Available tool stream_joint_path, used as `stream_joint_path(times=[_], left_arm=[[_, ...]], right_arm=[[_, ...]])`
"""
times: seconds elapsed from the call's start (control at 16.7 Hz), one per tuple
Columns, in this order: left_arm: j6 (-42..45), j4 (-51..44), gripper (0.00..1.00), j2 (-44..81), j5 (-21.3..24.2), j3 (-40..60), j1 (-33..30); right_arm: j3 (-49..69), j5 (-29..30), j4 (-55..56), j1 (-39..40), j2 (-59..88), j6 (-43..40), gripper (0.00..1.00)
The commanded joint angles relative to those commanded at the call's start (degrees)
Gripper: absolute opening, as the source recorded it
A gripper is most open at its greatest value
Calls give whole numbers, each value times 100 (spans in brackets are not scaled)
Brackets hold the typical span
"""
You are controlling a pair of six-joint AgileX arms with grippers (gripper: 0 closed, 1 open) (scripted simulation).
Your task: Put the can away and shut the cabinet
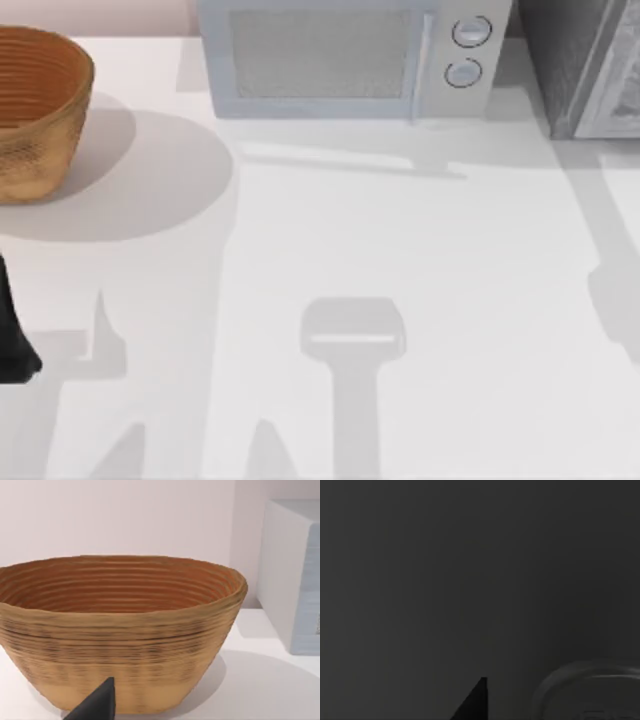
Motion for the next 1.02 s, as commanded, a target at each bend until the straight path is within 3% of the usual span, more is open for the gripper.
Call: stream_joint_path(times=[0.12, 0.72, 1.02], left_arm=[[0, 0, 100, 0, 0, 0, 0], [0, 0, 100, 0, 0, 0, 0], [0, 0, 100, 0, 0, 0, 0]], right_arm=[[0, 0, 0, 0, 0, 0, 100], [-57, -13, 30, 12, -53, -5, 100], [-1220, -218, 570, -21, -1149, -117, 100]])
